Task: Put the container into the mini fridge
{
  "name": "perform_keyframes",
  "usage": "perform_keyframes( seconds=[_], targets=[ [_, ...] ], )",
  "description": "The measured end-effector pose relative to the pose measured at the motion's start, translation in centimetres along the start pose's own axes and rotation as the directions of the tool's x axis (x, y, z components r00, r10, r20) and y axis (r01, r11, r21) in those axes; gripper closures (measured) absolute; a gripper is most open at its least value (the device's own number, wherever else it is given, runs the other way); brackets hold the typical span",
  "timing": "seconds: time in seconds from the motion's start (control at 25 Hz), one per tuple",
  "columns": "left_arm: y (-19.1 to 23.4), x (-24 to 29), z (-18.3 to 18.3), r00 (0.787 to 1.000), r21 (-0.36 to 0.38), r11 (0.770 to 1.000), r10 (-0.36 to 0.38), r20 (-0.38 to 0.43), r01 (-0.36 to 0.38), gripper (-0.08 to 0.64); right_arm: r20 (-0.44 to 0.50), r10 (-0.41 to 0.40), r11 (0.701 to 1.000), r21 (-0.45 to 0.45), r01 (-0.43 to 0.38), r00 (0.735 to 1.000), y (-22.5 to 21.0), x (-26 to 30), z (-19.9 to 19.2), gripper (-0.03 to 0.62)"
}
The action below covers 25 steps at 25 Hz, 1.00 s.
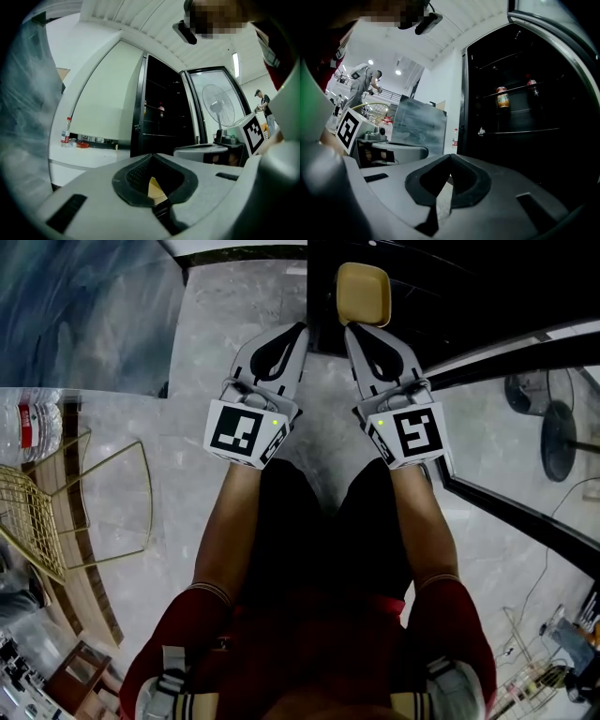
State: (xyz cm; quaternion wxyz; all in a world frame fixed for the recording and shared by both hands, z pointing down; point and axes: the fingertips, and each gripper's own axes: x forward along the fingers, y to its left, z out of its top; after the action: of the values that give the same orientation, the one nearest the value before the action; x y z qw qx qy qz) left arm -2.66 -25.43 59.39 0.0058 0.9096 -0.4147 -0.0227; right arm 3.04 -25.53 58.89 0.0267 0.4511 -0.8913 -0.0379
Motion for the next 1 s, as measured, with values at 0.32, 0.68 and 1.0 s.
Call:
perform_keyframes(
  seconds=[0.32, 0.68, 1.0],
  targets=[
    [-0.1, -1.5, 6.5, 1.000, 0.000, 1.000, 0.012, 0.004, -0.012, 0.554, -0.011, 0.017, 1.000, 0.021, -0.017, 1.000, 0.2, -1.4, 5.8, 0.592],
    [-1.6, -2.0, 14.9, 1.000, 0.000, 1.000, 0.001, -0.010, -0.001, 0.554, -0.008, 0.002, 0.999, 0.046, -0.001, 1.000, -0.3, -3.6, 14.3, 0.592],
    [-3.0, -2.4, 22.8, 0.999, 0.001, 1.000, -0.017, -0.045, 0.017, 0.554, -0.008, -0.011, 0.997, 0.072, 0.012, 1.000, -1.2, -5.3, 22.8, 0.592]
  ],
)
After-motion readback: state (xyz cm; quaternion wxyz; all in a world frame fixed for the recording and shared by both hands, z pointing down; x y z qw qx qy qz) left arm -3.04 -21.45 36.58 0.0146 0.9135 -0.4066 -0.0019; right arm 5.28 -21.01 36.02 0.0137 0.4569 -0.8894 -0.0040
